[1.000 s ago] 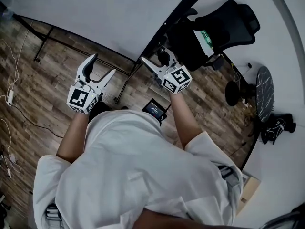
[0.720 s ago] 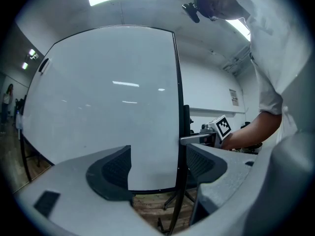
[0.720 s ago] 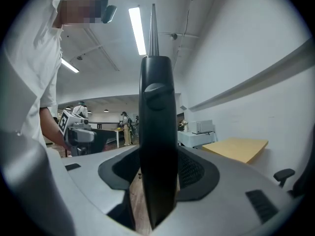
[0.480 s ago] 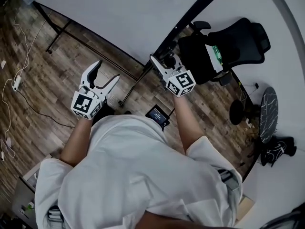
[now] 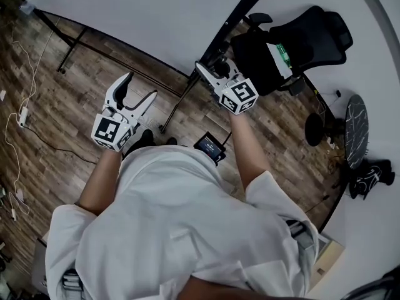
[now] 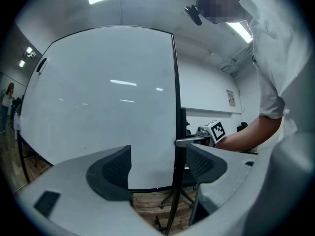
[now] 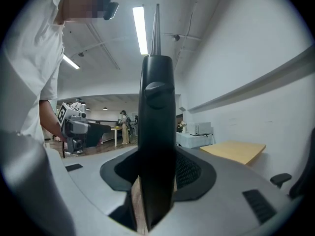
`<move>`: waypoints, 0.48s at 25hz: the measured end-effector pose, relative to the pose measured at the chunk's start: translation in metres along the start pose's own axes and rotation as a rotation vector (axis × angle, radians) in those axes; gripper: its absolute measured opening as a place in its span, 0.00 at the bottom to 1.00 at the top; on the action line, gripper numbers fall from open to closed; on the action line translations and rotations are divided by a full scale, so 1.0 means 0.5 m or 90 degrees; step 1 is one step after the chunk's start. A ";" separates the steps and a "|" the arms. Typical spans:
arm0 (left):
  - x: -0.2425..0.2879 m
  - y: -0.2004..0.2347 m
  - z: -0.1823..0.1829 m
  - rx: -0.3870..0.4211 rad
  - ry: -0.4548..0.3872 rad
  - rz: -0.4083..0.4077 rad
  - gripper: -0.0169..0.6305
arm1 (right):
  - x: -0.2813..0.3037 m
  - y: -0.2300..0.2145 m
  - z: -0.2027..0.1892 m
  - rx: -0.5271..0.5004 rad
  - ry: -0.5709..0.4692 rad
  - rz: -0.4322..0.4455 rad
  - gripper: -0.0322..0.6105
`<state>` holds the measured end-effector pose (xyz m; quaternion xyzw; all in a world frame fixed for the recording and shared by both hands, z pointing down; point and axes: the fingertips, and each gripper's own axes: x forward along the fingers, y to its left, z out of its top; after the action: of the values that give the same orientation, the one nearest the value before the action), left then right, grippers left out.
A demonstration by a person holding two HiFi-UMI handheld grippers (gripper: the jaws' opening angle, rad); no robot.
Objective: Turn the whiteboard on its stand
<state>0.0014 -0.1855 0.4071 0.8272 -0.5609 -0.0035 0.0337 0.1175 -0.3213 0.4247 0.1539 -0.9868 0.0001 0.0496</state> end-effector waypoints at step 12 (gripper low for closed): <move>0.018 -0.023 0.006 0.000 0.000 -0.076 0.57 | -0.019 0.004 -0.005 0.002 0.013 -0.008 0.33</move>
<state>0.0153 -0.1896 0.4039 0.8591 -0.5107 -0.0053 0.0337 0.1260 -0.3164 0.4263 0.1598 -0.9854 0.0032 0.0592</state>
